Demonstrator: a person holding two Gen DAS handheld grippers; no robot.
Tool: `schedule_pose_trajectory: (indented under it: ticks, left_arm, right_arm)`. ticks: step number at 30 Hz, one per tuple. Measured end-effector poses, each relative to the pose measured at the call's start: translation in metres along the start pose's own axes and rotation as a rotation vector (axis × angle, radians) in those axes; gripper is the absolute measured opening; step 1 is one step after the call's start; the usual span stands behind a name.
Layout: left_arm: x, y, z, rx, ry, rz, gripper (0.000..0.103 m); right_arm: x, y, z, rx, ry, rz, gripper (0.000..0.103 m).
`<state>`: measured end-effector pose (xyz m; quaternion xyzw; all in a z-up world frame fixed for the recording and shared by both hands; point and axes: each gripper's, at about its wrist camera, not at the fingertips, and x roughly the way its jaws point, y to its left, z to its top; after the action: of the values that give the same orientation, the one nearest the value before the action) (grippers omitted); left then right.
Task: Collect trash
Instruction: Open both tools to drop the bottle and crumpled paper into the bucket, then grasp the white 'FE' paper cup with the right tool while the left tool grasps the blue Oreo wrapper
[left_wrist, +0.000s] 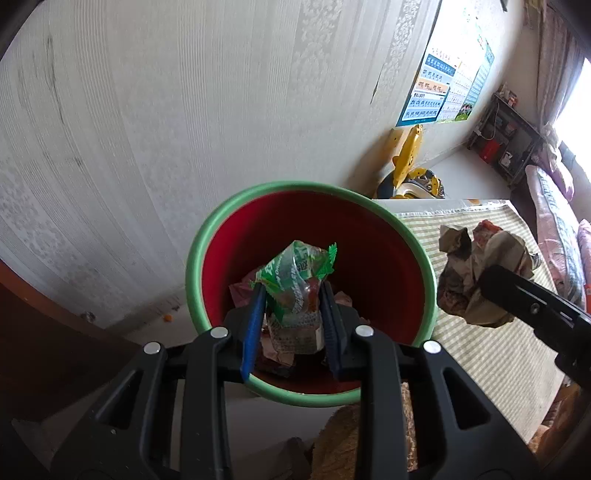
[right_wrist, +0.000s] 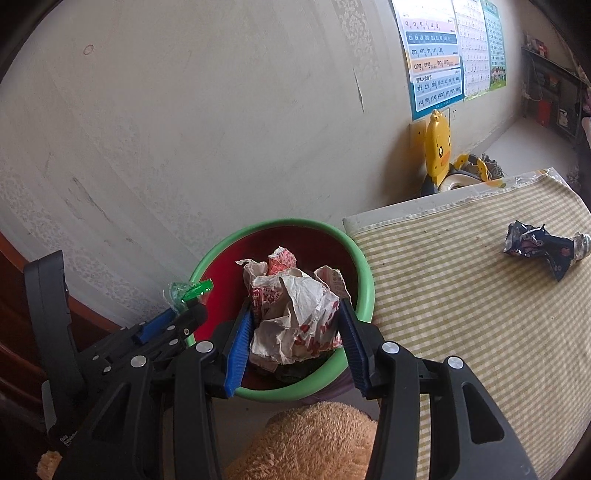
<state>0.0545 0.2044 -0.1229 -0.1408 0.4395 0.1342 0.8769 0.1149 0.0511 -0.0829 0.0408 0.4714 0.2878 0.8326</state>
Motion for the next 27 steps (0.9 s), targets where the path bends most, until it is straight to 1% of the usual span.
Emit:
schedule_pose_trajectory:
  ticks: [4,5,6,7,8,10,13,15,18,19,20,23,24,27]
  left_arm:
    - [0.006,0.005,-0.001,-0.02,0.017,-0.001,0.028]
    - [0.007,0.006,-0.002,-0.023,0.02,0.001,0.031]
    - [0.008,0.006,-0.002,-0.028,0.02,0.003,0.036]
    - [0.009,0.007,-0.002,-0.038,0.017,0.003,0.051]
    - [0.009,0.008,-0.003,-0.051,0.005,0.006,0.059]
    - [0.009,0.008,-0.002,-0.055,-0.007,0.016,0.061]
    - [0.013,0.001,-0.002,-0.032,0.009,0.014,0.063]
    - [0.014,-0.007,-0.002,-0.006,0.013,0.005,0.063]
    - [0.015,-0.022,-0.003,0.042,0.012,-0.014,0.063]
    - [0.015,-0.029,-0.002,0.055,0.014,-0.021,0.063]
    - [0.016,-0.037,-0.002,0.07,0.018,-0.035,0.063]
    - [0.019,-0.06,0.0,0.099,0.027,-0.068,0.063]
    - [0.02,-0.068,0.0,0.108,0.031,-0.08,0.063]
    - [0.024,-0.098,0.001,0.15,0.043,-0.126,0.063]
  right_arm:
    - [0.01,0.0,0.001,-0.004,0.011,0.011,0.045]
    - [0.014,0.0,0.001,-0.002,0.011,0.014,0.049]
    - [0.017,0.0,0.002,0.0,0.01,0.016,0.054]
    - [0.019,-0.001,0.002,0.002,0.007,0.021,0.062]
    - [0.02,-0.001,0.002,0.006,0.002,0.027,0.066]
    - [0.024,-0.006,0.004,0.015,-0.001,0.035,0.069]
    - [0.022,-0.026,0.005,0.064,-0.019,0.024,0.073]
    - [0.015,-0.054,0.009,0.123,-0.05,-0.014,0.073]
    - [-0.006,-0.123,0.019,0.277,-0.135,-0.158,0.074]
    - [-0.012,-0.148,0.021,0.341,-0.154,-0.203,0.075]
    - [-0.021,-0.186,0.024,0.445,-0.176,-0.269,0.076]
    - [-0.035,-0.26,0.026,0.63,-0.225,-0.369,0.077]
    - [-0.038,-0.29,0.028,0.689,-0.225,-0.431,0.077]
    - [-0.033,-0.339,0.035,0.767,-0.2,-0.499,0.077]
